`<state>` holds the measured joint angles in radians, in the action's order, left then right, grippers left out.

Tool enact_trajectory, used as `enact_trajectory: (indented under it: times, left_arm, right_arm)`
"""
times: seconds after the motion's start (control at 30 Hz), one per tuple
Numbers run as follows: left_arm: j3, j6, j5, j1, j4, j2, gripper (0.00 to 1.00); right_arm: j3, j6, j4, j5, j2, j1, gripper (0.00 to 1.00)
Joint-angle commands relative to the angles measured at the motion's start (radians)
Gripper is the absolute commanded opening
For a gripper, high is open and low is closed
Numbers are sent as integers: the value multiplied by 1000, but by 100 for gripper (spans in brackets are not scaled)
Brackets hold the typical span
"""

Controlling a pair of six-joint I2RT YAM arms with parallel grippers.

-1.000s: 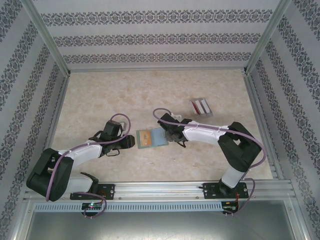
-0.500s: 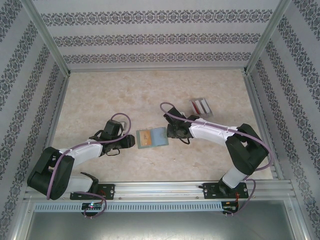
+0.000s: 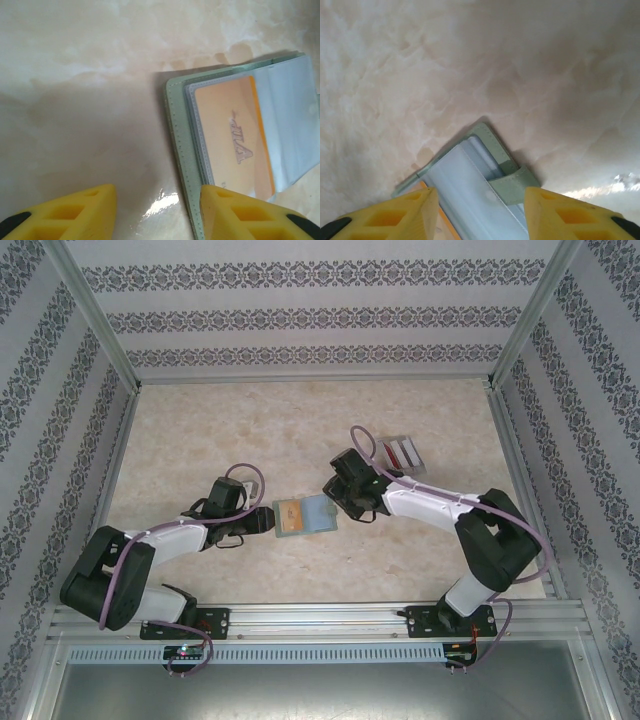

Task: Put the credit cards into the card holder
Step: Slide the button at the card holder, then close the card holder at the center of the table.

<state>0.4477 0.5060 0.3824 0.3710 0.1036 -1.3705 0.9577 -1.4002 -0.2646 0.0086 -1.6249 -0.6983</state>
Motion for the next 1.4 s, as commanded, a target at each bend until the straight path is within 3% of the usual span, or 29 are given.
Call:
enact_trajectory:
  times: [0.0,0.17,0.37,0.5,0.7,0.87,0.97,1.03,1.27,1.37]
  left_arm:
    - [-15,8,114,16,53,-35,48]
    - [-10,9,123,17,59,-52,48]
    - [-6,41,154,17,97,-78,52]
    - [1,105,170,19,145,-127,55]
    - [48,155,171,23,119,-197,54]
    - [62,164,157,22,94,-203,46]
    - [80,166,177,23,80,-196,36]
    - [94,165,187,22,54,-170,28]
    - [113,145,144,22,-66,-33,20]
    - [118,143,131,23,-104,8,11]
  right_arm:
    - [-19,-244,33,-12,-29,-12,50]
    - [-14,-376,58,-13,-79,-9,48]
    - [0,-457,126,-99,-171,-6,44]
    - [4,-465,163,-125,-203,-7,30]
    - [0,-447,150,-114,-176,-21,30]
    - [-13,-455,191,-147,-205,-53,26]
    - [-15,-450,208,-157,-225,-77,24]
    - [-23,-450,233,-177,-237,-80,22]
    - [-34,-378,244,-169,-231,-79,19]
    - [-39,-332,229,-152,-226,-73,15]
